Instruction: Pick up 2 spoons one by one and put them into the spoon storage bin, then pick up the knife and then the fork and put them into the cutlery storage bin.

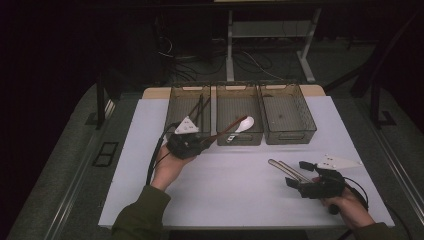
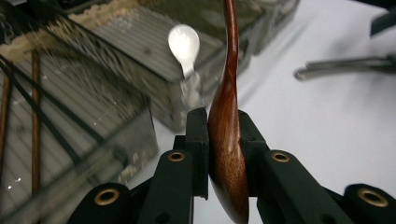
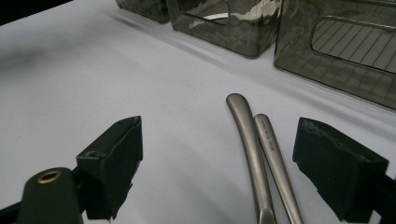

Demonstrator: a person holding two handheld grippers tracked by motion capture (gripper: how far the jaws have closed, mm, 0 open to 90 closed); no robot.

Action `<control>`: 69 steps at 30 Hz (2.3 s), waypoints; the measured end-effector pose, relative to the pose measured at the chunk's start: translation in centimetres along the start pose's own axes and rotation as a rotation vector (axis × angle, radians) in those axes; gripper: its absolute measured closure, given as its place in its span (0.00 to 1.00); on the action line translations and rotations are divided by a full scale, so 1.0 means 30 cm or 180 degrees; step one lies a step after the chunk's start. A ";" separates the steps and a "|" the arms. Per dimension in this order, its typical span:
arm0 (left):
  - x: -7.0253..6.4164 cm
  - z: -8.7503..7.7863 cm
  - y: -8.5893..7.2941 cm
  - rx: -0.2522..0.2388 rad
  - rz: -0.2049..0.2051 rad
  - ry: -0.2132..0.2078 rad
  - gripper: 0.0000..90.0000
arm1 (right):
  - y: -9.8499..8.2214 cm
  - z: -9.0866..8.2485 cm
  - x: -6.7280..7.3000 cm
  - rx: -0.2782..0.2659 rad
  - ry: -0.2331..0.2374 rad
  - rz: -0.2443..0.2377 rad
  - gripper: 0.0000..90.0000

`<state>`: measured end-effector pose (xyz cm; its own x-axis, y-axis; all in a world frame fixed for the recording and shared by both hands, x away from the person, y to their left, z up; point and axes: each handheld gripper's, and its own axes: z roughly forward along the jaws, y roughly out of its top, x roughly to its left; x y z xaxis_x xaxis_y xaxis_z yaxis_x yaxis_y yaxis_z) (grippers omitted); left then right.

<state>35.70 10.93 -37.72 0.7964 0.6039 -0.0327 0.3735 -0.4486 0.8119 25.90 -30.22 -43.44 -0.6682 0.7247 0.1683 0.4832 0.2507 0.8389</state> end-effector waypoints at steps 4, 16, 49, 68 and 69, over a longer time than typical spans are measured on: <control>0.017 0.042 0.053 -0.0022 -0.0026 0.0027 0.86 | 0.000 -0.001 -0.001 -0.0007 -0.0003 0.0004 0.17; 0.052 0.168 0.165 0.0064 -0.0089 0.0146 0.86 | -0.001 -0.001 -0.001 -0.0005 0.0004 0.0003 0.17; 0.072 0.275 0.188 0.0103 -0.0296 0.0165 0.54 | -0.001 -0.006 -0.003 -0.0012 0.0018 0.0025 0.17; -0.013 0.092 0.063 -0.0148 -0.0114 -0.0073 0.35 | 0.006 -0.004 -0.009 0.0041 -0.0101 0.0067 0.17; -0.017 0.082 0.051 -0.0154 -0.0099 -0.0076 0.34 | 0.005 -0.002 -0.009 0.0051 -0.0106 0.0045 0.17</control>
<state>37.03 8.32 -37.90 0.7961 0.6009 -0.0717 0.3753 -0.3973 0.8374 26.12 -30.40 -43.32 -0.6422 0.7491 0.1625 0.5015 0.2503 0.8281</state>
